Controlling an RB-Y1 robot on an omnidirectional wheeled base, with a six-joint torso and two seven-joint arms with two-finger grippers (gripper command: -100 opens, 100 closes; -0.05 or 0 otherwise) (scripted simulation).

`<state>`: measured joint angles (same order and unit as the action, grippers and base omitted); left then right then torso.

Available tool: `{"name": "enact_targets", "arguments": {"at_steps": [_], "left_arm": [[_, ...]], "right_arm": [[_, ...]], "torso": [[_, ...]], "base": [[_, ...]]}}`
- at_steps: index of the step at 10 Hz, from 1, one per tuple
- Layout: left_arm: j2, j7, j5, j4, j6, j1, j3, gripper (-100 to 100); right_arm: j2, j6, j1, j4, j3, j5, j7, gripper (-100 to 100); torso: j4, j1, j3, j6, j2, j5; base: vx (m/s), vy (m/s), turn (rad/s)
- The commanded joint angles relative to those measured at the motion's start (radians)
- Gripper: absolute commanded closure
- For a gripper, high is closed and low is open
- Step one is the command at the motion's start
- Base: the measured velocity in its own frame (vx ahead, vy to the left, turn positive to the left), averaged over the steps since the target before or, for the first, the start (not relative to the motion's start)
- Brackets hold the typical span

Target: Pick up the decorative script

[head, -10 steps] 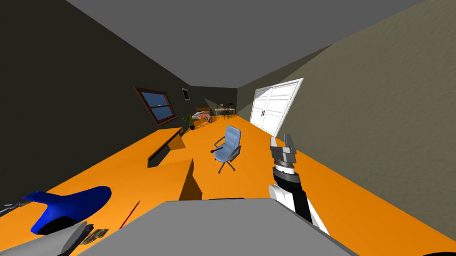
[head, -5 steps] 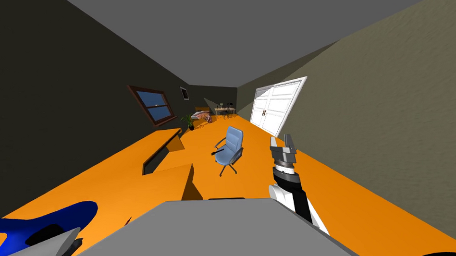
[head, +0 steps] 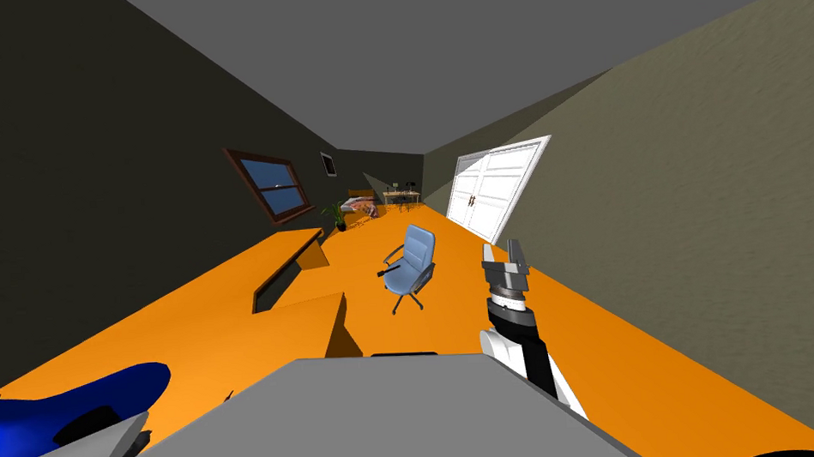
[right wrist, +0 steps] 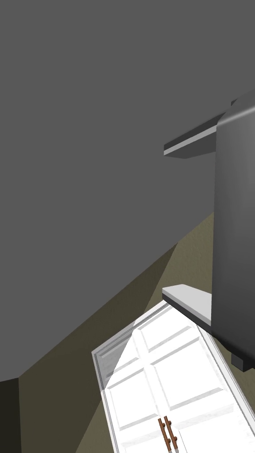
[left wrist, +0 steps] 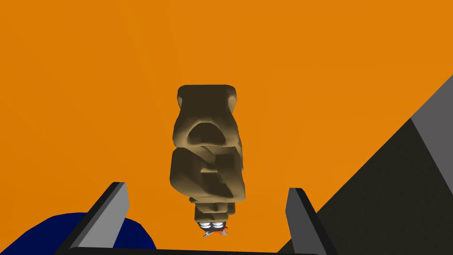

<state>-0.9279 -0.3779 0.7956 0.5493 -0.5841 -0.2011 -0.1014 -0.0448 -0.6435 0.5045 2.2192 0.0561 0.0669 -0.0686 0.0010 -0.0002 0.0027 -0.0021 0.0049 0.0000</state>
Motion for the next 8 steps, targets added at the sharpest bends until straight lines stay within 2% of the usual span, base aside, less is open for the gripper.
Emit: {"name": "enact_targets", "arguments": {"at_steps": [1,2,6,7,8], "left_arm": [[0.0,0.0,0.0,0.0,0.0,0.0,0.0,-100],[0.002,-0.003,-0.001,-0.004,0.005,0.001,0.0,100],[0.002,-0.004,-0.001,-0.004,0.003,0.0,0.0,100],[0.002,-0.004,-0.001,-0.004,0.004,0.0,0.0,0],[-0.025,0.0,0.019,0.027,-0.021,-0.008,-0.004,100]], "right_arm": [[0.0,0.0,0.0,0.0,0.0,0.0,0.0,0],[0.0,0.0,0.0,0.0,0.0,0.0,0.0,0],[0.0,0.0,0.0,0.0,0.0,0.0,0.0,0],[0.0,0.0,0.0,0.0,0.0,0.0,0.0,0],[0.0,0.0,0.0,0.0,0.0,0.0,0.0,0]], "torso": [[0.0,0.0,0.0,0.0,0.0,0.0],[0.0,0.0,0.0,0.0,0.0,0.0],[0.0,0.002,0.0,0.001,-0.001,0.001],[0.0,0.002,0.0,0.001,-0.001,0.001],[0.0,0.002,0.0,0.001,-0.001,0.001]], "base": [[0.0,0.0,0.0],[0.0,0.0,0.0],[0.0,0.0,0.0],[0.0,0.0,0.0],[0.0,0.0,0.0]]}}
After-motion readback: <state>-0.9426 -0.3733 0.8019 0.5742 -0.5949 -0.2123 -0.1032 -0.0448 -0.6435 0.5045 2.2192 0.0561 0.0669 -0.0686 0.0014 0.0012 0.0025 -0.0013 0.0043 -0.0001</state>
